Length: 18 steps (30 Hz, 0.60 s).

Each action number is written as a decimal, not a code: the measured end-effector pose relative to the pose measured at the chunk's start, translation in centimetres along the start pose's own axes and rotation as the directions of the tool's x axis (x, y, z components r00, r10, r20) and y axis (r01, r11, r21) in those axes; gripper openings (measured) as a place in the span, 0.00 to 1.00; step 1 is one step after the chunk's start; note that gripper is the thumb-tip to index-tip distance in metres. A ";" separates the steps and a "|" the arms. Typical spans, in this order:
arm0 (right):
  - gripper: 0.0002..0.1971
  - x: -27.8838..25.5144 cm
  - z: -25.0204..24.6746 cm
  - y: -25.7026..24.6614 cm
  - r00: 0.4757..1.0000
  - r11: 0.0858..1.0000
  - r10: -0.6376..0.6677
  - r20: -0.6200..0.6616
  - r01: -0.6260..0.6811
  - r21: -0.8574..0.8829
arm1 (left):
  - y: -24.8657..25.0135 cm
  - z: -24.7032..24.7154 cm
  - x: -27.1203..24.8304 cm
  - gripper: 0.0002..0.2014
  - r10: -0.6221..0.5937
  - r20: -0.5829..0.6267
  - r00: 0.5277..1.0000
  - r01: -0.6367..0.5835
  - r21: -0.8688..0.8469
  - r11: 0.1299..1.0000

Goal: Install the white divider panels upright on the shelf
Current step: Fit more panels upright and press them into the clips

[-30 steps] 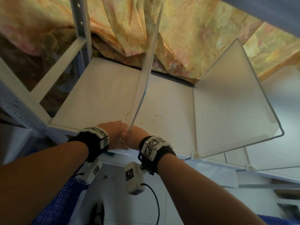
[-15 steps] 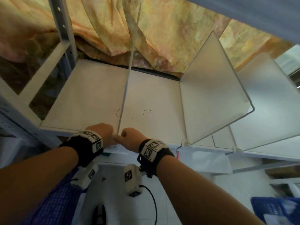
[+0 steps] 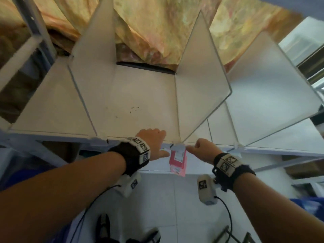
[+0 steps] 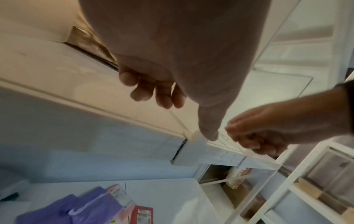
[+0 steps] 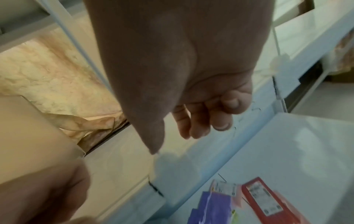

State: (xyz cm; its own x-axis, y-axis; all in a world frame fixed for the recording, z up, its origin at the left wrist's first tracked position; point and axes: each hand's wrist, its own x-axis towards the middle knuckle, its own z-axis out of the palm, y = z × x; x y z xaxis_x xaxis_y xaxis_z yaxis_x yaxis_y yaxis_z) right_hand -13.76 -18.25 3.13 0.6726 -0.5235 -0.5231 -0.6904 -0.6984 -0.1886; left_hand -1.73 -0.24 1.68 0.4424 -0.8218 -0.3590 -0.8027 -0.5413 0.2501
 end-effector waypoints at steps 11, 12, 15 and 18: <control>0.22 2.1 -0.8 -2.2 0.990 0.988 -0.139 0.019 0.137 0.068 | 4.4 1.6 8.5 0.35 -0.184 -0.027 0.983 0.183 -0.026 0.983; 0.21 1.9 -0.9 -2.2 0.988 0.987 -0.150 0.023 0.148 0.062 | 4.4 1.8 8.7 0.34 -0.183 -0.033 0.983 0.182 -0.027 0.983; 0.19 1.7 -0.9 -2.4 0.977 0.979 -0.205 0.058 0.204 0.016 | 4.0 2.1 9.1 0.32 -0.178 -0.043 0.983 0.176 -0.036 0.984; 0.17 2.1 -0.8 -2.2 0.977 0.979 -0.203 0.070 0.201 0.025 | 3.7 2.3 9.4 0.33 -0.160 -0.038 0.986 0.159 -0.015 0.987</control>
State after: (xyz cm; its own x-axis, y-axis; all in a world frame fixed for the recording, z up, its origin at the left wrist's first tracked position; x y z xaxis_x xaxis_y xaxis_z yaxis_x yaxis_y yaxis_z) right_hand -10.64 -18.17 3.14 0.7782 -0.3355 -0.5310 -0.5471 -0.7772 -0.3108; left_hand -1.45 -9.50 -2.83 0.5795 -0.7310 -0.3603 -0.7160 -0.6678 0.2034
